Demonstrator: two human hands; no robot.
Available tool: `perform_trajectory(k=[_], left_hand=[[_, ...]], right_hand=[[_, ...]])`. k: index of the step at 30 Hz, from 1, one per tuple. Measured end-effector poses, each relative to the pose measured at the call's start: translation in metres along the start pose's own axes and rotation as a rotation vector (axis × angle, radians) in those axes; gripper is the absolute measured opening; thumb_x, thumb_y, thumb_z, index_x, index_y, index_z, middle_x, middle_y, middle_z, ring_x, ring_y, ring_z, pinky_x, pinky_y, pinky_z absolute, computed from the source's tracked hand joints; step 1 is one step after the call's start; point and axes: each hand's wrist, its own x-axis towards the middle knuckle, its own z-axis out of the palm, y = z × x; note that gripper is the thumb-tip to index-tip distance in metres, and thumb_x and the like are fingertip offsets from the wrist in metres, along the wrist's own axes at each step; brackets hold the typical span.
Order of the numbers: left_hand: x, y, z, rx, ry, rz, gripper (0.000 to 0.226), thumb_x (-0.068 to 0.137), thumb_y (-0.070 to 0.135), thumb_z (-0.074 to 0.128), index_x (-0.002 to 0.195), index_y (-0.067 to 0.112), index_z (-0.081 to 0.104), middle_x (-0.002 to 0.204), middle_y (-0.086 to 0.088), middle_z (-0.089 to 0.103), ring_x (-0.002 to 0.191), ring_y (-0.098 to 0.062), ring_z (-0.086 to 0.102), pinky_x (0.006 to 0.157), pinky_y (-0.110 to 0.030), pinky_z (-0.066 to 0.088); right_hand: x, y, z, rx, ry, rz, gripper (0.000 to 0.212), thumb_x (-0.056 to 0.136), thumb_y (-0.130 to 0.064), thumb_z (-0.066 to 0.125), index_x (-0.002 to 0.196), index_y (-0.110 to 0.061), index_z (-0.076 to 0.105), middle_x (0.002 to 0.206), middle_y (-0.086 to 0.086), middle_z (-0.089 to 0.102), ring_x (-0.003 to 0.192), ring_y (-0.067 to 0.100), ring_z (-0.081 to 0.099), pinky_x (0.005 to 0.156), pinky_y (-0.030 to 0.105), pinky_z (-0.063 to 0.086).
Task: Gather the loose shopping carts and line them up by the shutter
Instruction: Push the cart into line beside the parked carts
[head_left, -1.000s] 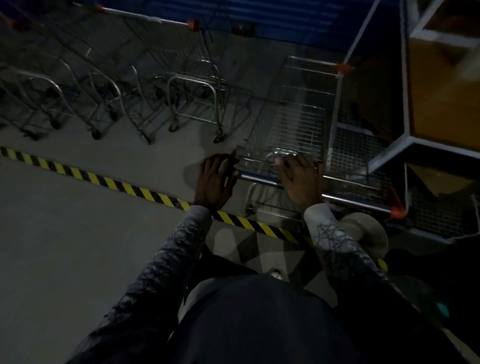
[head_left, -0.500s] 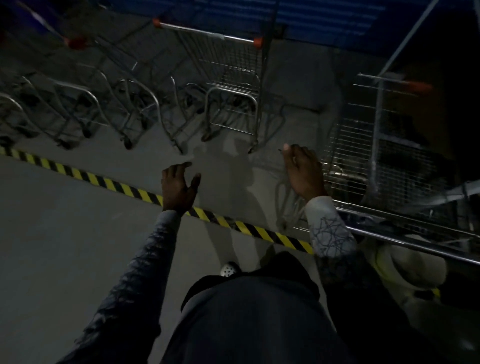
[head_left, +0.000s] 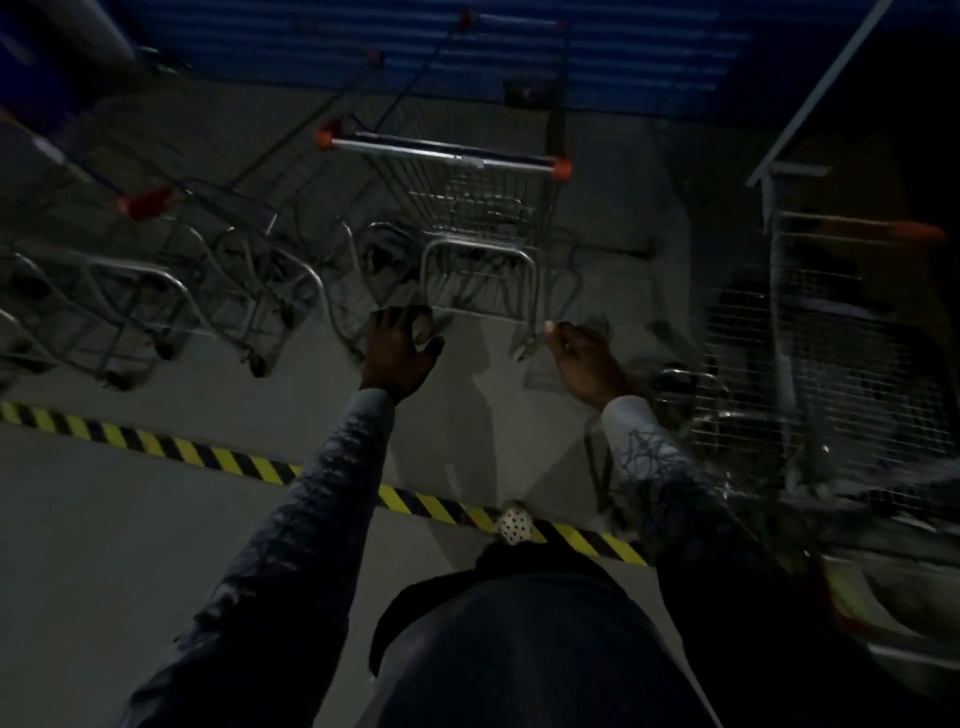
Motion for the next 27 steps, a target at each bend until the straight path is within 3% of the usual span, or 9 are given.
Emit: perform_trajectory(k=[2, 5, 7, 10, 15, 19, 24, 25, 27], left_hand=[[0.037, -0.014, -0.013, -0.002, 0.011, 0.024, 0.062, 0.079, 0.051, 0.054, 0.119, 0.006, 0.067, 0.115, -0.022, 0.064, 0.112, -0.043, 0.052, 0.096, -0.045, 0.04], [0.106, -0.029, -0.026, 0.046, -0.001, 0.082, 0.061, 0.082, 0.049, 0.055, 0.123, 0.005, 0.065, 0.126, -0.026, 0.06, 0.121, -0.046, 0.05, 0.106, -0.05, 0.037], [0.163, -0.033, -0.032, 0.111, -0.031, 0.123, 0.068, 0.085, 0.054, 0.042, 0.13, 0.008, 0.061, 0.132, -0.025, 0.058, 0.125, -0.047, 0.048, 0.109, -0.053, 0.034], [0.247, -0.035, -0.032, 0.161, 0.006, 0.156, 0.066, 0.09, 0.053, 0.039, 0.143, 0.016, 0.052, 0.147, -0.018, 0.049, 0.136, -0.043, 0.04, 0.113, -0.051, 0.029], [0.328, -0.047, -0.005, 0.269, -0.081, 0.169, 0.052, 0.103, 0.04, 0.038, 0.154, 0.027, 0.036, 0.162, -0.008, 0.028, 0.151, -0.034, 0.018, 0.122, -0.052, 0.007], [0.354, -0.055, 0.021, 0.344, -0.166, 0.212, 0.049, 0.105, 0.041, 0.031, 0.148, 0.02, 0.04, 0.151, -0.019, 0.037, 0.143, -0.041, 0.027, 0.12, -0.061, 0.004], [0.394, -0.028, 0.04, 0.383, -0.229, 0.248, 0.051, 0.103, 0.049, 0.032, 0.143, 0.021, 0.046, 0.145, -0.018, 0.041, 0.137, -0.04, 0.033, 0.117, -0.06, 0.006], [0.405, -0.021, 0.045, 0.386, -0.208, 0.278, 0.05, 0.102, 0.049, 0.03, 0.141, 0.024, 0.049, 0.14, -0.016, 0.046, 0.133, -0.038, 0.038, 0.116, -0.06, 0.01], [0.434, -0.007, 0.048, 0.335, -0.196, 0.298, 0.048, 0.102, 0.047, 0.026, 0.139, 0.031, 0.053, 0.133, -0.011, 0.052, 0.127, -0.037, 0.043, 0.115, -0.06, 0.017]], right_hand=[[0.036, -0.025, 0.007, -0.034, 0.009, 0.004, 0.05, 0.095, -0.074, 0.025, 0.084, -0.031, 0.049, 0.103, 0.01, 0.065, 0.112, 0.035, 0.059, 0.097, 0.046, 0.047], [0.096, -0.065, 0.005, -0.106, 0.073, -0.003, 0.055, 0.092, -0.073, 0.028, 0.096, -0.025, 0.055, 0.108, 0.006, 0.06, 0.116, 0.032, 0.055, 0.098, 0.044, 0.045], [0.144, -0.085, -0.001, -0.201, 0.145, -0.046, 0.049, 0.097, -0.064, 0.042, 0.12, -0.025, 0.06, 0.134, 0.01, 0.055, 0.132, 0.033, 0.045, 0.108, 0.044, 0.037], [0.211, -0.102, -0.011, -0.388, 0.317, -0.066, 0.062, 0.096, -0.055, 0.053, 0.148, -0.02, 0.048, 0.16, 0.022, 0.031, 0.148, 0.04, 0.025, 0.12, 0.049, 0.023], [0.282, -0.081, -0.009, -0.575, 0.292, 0.012, 0.057, 0.101, -0.056, 0.041, 0.151, -0.03, 0.046, 0.157, 0.023, 0.034, 0.146, 0.043, 0.029, 0.119, 0.049, 0.014], [0.308, -0.044, 0.003, -0.613, 0.372, 0.096, 0.041, 0.097, -0.049, 0.055, 0.122, -0.019, 0.068, 0.137, 0.026, 0.057, 0.128, 0.049, 0.052, 0.102, 0.052, 0.043], [0.34, -0.028, -0.035, -0.67, 0.405, 0.099, 0.046, 0.097, -0.046, 0.045, 0.119, -0.01, 0.064, 0.127, 0.026, 0.063, 0.122, 0.049, 0.058, 0.093, 0.057, 0.052], [0.352, -0.018, -0.045, -0.699, 0.431, 0.07, 0.048, 0.097, -0.046, 0.044, 0.125, -0.009, 0.06, 0.132, 0.026, 0.061, 0.127, 0.048, 0.056, 0.096, 0.06, 0.051], [0.379, -0.004, -0.066, -0.624, 0.331, 0.158, 0.057, 0.102, -0.051, 0.039, 0.146, -0.016, 0.047, 0.157, 0.023, 0.037, 0.148, 0.044, 0.028, 0.115, 0.064, 0.028]])
